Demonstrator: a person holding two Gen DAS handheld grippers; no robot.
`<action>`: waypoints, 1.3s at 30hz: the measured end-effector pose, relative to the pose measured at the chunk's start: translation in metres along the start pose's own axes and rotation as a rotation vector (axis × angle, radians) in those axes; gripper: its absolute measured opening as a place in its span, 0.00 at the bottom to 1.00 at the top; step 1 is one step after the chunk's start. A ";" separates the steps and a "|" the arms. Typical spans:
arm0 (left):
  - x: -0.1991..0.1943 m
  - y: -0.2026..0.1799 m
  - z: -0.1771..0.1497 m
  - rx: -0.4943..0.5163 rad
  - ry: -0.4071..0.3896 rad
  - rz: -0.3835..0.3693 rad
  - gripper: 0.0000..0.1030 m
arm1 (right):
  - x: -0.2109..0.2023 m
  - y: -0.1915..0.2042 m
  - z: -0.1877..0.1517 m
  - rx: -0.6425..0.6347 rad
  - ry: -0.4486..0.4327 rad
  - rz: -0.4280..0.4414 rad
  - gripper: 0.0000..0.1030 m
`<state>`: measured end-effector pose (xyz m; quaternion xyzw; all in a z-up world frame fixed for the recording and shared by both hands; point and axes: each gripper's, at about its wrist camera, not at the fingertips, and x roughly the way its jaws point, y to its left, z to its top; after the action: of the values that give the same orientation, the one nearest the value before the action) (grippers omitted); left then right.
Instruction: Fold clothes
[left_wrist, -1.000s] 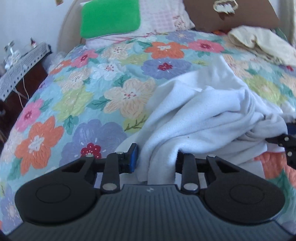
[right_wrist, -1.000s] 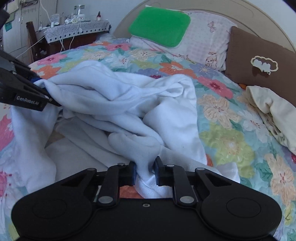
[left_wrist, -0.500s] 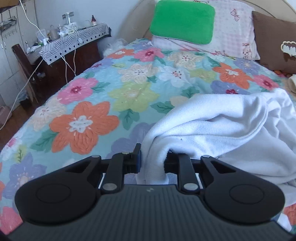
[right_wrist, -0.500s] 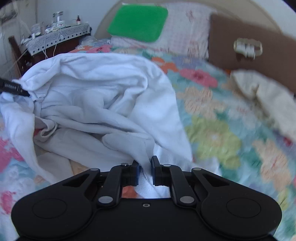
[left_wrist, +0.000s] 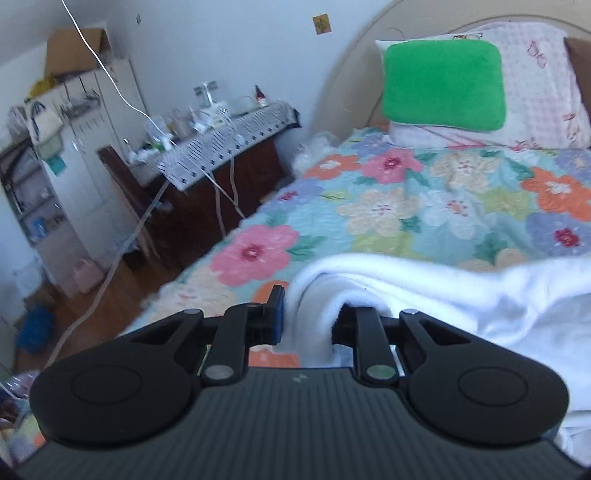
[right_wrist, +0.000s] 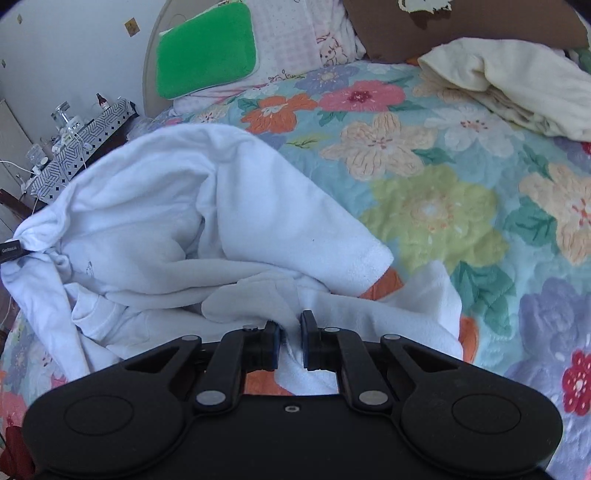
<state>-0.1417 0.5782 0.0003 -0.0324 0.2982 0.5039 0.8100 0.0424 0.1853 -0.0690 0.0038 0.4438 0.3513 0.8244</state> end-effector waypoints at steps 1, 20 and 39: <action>0.002 0.005 0.001 0.003 0.002 0.017 0.18 | 0.000 0.001 0.003 -0.017 -0.006 -0.007 0.11; 0.044 0.026 -0.020 -0.021 0.137 0.043 0.18 | -0.019 0.013 0.073 -0.211 -0.235 -0.253 0.04; 0.044 0.062 -0.017 -0.209 0.213 -0.069 0.29 | -0.041 -0.022 0.070 -0.093 -0.384 -0.305 0.35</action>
<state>-0.1875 0.6380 -0.0213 -0.1800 0.3270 0.4976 0.7830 0.0920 0.1659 -0.0038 -0.0345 0.2576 0.2358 0.9364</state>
